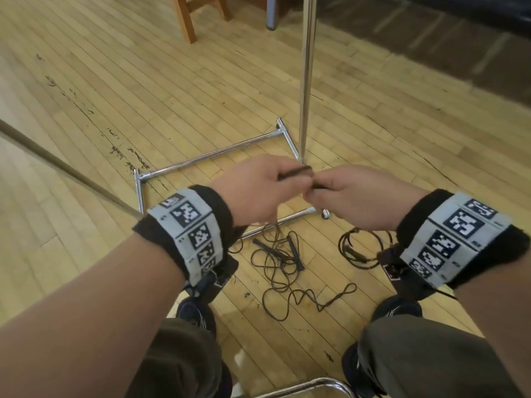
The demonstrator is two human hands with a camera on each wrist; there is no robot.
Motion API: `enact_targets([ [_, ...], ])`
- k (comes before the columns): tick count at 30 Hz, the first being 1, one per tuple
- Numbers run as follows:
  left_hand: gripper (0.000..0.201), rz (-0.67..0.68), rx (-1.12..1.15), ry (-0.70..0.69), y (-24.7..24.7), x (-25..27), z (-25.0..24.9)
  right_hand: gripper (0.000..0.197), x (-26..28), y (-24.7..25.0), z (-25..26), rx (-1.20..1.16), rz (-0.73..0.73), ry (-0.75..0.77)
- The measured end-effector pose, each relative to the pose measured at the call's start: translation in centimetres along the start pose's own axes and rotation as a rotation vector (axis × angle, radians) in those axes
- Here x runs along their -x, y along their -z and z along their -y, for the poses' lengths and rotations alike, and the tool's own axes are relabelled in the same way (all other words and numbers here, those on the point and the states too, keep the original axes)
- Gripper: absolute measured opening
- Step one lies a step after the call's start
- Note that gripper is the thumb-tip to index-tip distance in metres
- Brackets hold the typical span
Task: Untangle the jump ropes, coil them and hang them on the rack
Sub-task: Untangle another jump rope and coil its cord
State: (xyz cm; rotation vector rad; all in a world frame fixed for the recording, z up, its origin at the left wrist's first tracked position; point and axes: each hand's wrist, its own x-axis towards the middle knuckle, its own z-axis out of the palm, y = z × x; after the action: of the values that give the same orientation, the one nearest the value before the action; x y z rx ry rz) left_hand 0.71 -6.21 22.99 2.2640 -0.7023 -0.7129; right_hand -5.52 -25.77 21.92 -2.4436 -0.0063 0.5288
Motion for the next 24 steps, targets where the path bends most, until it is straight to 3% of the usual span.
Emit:
enact_targets([
  [3,0.023,0.046,-0.026,-0.019,-0.3,-0.3,0.0,0.034,0.2,0.2,-0.1,-0.023,-0.042,0.025],
  [7,0.023,-0.153,-0.054,0.017,0.9,-0.8,1.1,0.033,-0.2,-0.1,-2.4,-0.059,-0.065,-0.038],
  [14,0.021,-0.517,0.126,0.261,4.7,-1.2,4.6,0.038,-0.8,0.2,-7.6,0.003,-0.114,-0.218],
  [18,0.021,-0.718,0.121,0.388,7.2,-0.9,6.3,0.035,-0.5,0.1,-9.2,0.158,-0.055,-0.349],
  [21,0.027,-0.651,0.065,0.336,6.3,-0.6,5.6,0.035,-0.5,0.2,-7.8,0.146,-0.015,-0.326],
  [24,0.019,-0.385,0.089,0.212,3.0,-0.5,2.7,0.034,-0.6,0.0,-4.1,0.074,-0.005,-0.194],
])
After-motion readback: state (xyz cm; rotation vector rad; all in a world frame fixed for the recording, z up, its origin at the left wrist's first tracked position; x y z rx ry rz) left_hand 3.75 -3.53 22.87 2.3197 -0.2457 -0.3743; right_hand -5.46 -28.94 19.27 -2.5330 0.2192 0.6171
